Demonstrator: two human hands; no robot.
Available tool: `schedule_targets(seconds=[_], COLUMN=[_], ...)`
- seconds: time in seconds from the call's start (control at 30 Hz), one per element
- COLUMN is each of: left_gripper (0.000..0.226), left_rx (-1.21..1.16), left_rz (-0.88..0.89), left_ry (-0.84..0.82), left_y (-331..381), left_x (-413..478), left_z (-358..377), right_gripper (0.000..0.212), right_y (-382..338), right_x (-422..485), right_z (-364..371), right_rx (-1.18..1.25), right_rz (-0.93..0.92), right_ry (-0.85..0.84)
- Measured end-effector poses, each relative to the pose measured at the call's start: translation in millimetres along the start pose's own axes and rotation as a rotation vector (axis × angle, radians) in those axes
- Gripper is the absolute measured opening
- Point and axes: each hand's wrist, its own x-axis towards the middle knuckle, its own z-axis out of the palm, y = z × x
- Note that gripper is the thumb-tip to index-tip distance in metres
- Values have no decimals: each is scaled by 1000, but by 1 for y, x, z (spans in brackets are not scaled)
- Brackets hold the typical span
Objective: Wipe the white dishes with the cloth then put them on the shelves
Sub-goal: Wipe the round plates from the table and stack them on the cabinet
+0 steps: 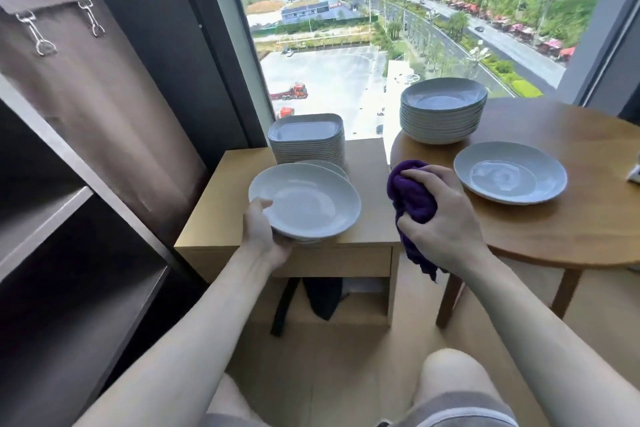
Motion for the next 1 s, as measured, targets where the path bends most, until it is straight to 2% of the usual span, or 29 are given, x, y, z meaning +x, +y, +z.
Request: schedule_targets(seconds=[0.1, 0.2, 0.33, 0.43, 0.6, 0.7, 1.0], left_gripper=[50, 38, 40, 29, 59, 61, 63], left_rx=[-31, -18, 64, 176, 553, 726, 747], left_rz=[-20, -7, 19, 46, 278, 328, 248], left_ry=[82, 141, 165, 187, 293, 328, 250], left_y=[8, 11, 12, 11, 11, 11, -11], left_x=[22, 44, 65, 77, 86, 89, 108], left_z=[11, 20, 26, 25, 11, 2, -9], right_gripper=[66, 66, 65, 65, 65, 63, 63], right_y=[8, 18, 30, 34, 36, 35, 41], right_x=[12, 16, 16, 14, 11, 9, 5], right_z=[-3, -1, 4, 8, 15, 22, 26], right_rx=[-18, 5, 30, 43, 55, 72, 48], right_rz=[15, 29, 54, 63, 66, 79, 89], right_ry=[-9, 14, 28, 6, -31, -46, -81])
